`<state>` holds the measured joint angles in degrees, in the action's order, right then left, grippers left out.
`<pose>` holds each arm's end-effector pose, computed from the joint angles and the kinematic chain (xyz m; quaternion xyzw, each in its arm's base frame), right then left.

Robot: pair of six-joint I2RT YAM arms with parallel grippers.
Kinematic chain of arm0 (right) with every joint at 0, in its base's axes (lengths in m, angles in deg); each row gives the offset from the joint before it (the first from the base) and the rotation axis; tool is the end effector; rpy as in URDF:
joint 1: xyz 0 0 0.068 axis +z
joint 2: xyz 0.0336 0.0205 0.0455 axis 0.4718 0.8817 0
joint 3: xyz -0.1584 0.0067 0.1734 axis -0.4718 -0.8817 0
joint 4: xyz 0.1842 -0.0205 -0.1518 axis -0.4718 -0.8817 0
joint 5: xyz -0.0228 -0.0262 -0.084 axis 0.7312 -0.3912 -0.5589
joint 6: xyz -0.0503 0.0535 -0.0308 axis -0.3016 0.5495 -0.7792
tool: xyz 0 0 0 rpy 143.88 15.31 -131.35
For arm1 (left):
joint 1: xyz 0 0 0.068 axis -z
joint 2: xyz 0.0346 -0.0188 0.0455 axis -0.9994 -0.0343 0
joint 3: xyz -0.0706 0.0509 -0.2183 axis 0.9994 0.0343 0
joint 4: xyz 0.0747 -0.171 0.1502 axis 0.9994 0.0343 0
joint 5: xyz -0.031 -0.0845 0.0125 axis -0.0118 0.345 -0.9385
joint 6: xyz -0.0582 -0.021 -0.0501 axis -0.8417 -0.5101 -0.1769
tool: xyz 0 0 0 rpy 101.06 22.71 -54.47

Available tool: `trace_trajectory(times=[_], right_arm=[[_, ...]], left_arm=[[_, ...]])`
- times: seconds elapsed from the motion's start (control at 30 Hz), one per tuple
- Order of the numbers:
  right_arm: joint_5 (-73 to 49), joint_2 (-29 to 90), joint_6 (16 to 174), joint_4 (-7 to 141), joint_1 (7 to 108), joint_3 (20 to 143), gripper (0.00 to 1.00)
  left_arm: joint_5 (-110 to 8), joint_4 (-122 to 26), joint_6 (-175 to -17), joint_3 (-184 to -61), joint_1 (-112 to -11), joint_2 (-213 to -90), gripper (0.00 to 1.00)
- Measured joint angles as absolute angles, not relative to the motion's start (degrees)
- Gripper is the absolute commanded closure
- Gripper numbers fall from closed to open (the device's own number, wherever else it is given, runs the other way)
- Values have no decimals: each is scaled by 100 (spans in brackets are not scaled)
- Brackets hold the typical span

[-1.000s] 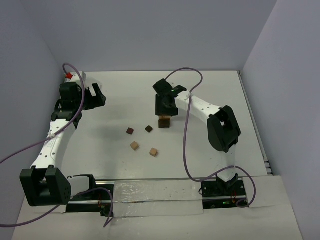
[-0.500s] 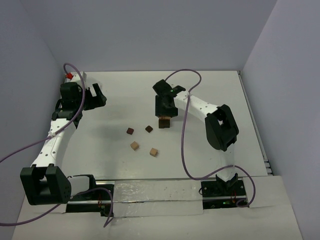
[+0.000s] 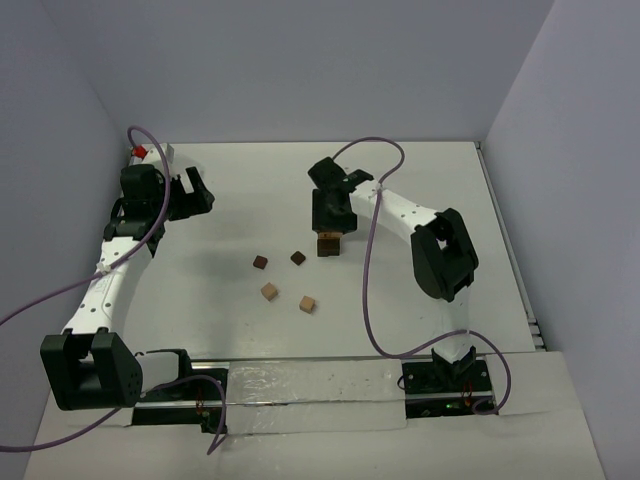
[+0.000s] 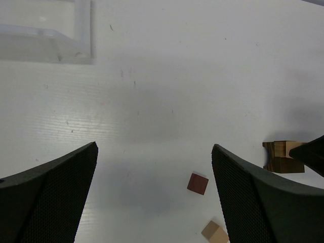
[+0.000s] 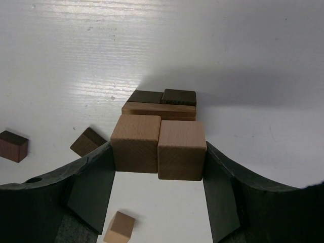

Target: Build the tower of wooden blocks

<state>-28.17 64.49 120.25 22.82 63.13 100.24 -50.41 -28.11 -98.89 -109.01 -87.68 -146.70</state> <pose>0.3352 0.2227 0.1654 -0.0080 0.9747 0.0598 0.2154 0.2967 -0.0123 0.2677 -0.0678 0.8607 -0.1300 0.4876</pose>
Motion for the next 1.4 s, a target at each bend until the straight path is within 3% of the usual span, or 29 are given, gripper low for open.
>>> trace_trajectory(times=[0.37, 0.97, 1.4], right_arm=[[-2704, 6540, 11982, 2285, 6302, 10038, 36], [-2680, 6600, 11958, 2320, 6302, 10102, 32], [-2677, 6611, 11958, 2321, 6302, 10102, 19]], left_arm=[[-4988, -2811, -9889, -10901, -8768, -14670, 1], [-4943, -2811, -9889, -10901, -8768, -14670, 1], [-4935, -2811, -9889, -10901, -8768, -14670, 1]])
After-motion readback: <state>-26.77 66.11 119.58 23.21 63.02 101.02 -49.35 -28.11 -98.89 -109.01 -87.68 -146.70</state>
